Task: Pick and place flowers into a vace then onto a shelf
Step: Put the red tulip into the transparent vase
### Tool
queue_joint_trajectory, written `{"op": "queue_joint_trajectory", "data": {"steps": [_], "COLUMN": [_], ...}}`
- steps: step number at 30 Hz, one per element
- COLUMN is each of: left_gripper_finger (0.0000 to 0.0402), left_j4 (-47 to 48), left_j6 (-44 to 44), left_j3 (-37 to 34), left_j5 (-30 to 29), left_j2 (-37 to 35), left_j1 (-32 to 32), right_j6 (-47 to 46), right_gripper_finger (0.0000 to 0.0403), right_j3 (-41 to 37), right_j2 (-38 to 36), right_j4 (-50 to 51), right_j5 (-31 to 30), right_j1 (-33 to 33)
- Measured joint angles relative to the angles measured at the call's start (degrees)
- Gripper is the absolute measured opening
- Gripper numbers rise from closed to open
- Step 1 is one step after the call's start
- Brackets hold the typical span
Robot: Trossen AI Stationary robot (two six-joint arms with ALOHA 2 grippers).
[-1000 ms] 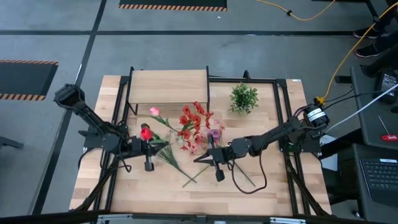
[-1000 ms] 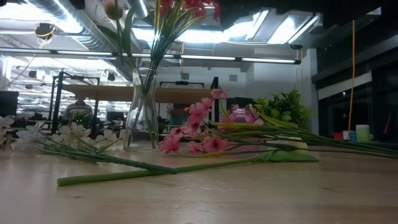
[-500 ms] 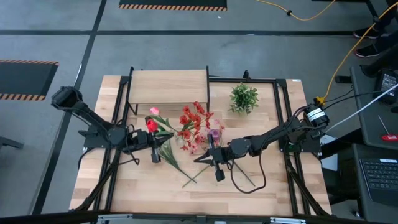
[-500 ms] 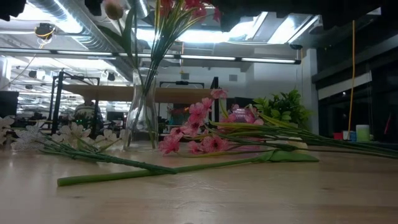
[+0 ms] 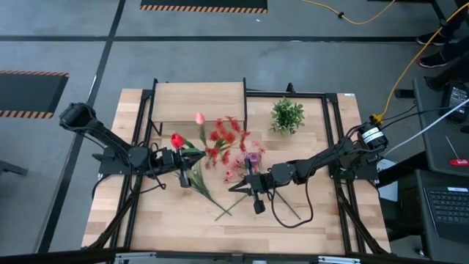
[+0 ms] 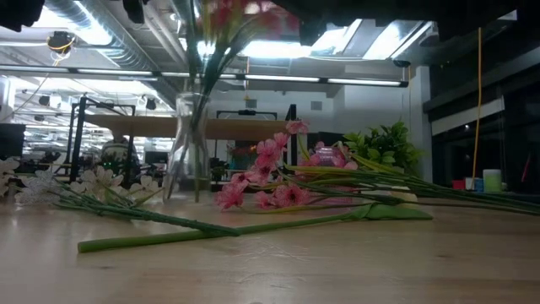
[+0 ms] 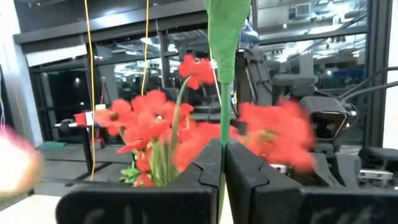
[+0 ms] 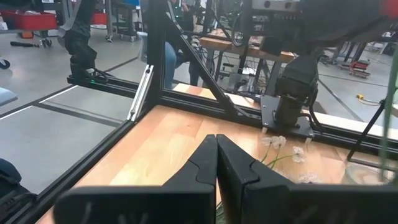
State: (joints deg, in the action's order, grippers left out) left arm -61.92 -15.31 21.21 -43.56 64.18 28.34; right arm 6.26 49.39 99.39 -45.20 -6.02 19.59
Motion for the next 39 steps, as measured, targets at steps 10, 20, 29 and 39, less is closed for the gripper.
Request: {"op": "queue_joint_trajectory", "data": {"steps": [10,20,29,39], "left_gripper_finger": [0.0004,0.0004,0.0004,0.0004], "left_j4": [3.77,10.96,11.61,2.17], "left_j6": [2.52,7.25,10.91,15.02], "left_j3": [0.00,0.00,-1.39,-8.14], "left_j5": [-1.74,-6.29,-8.00,-5.85], "left_j2": [0.02,0.02,1.06,3.85], "left_j1": [0.03,0.15,0.04,-2.38], "right_j6": [0.00,0.02,0.02,0.02], "right_gripper_finger": [0.0005,0.0005,0.0005,0.0005], "right_j3": [0.00,0.00,0.00,0.00], "right_j2": [0.00,0.00,0.00,0.00], "right_j4": [0.14,0.16,0.40,0.30], "right_j5": [0.00,0.00,0.00,-0.01], "right_j1": [0.00,0.00,0.02,0.02]}}
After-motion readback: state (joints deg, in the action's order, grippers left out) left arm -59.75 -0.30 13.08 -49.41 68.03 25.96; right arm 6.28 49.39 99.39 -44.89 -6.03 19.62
